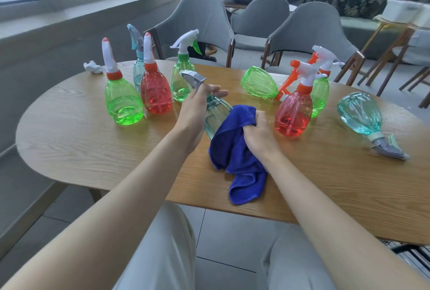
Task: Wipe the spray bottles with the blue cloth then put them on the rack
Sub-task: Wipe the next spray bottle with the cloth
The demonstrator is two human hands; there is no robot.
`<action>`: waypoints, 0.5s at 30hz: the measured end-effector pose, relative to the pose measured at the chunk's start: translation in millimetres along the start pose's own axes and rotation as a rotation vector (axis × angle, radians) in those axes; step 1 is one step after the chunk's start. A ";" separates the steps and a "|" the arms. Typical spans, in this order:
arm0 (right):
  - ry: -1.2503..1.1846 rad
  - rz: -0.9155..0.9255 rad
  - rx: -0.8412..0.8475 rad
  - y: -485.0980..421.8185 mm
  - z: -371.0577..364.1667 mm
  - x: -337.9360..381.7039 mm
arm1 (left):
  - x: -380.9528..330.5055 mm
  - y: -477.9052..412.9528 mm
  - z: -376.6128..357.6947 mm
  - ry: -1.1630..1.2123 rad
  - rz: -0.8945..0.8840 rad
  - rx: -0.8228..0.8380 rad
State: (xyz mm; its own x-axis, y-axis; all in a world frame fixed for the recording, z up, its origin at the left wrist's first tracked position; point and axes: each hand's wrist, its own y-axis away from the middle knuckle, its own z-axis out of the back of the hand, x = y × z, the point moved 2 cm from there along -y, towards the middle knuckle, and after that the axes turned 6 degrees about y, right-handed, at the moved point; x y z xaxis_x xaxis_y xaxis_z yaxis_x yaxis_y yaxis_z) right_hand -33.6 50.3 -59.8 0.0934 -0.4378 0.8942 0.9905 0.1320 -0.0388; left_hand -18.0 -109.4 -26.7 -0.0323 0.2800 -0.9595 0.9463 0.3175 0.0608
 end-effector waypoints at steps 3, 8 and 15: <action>0.035 0.163 -0.039 3.2 -7.9 26.2 | 4.0 -1.5 2.5 0.025 0.002 -0.020; 0.305 0.515 -0.020 14.1 -17.8 37.3 | 16.2 5.7 5.9 0.103 0.056 -0.055; 0.344 0.327 -0.087 5.5 0.8 6.8 | 5.8 7.7 -12.3 0.068 -0.099 -0.022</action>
State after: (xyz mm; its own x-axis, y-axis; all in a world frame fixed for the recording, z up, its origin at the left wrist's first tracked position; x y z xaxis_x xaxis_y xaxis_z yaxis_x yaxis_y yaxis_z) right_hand -27.6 48.7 -53.6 0.4146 -0.6569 0.6298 0.9071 0.2431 -0.3435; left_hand -14.9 -94.2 -28.4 -0.1472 0.3069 -0.9403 0.9300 0.3666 -0.0260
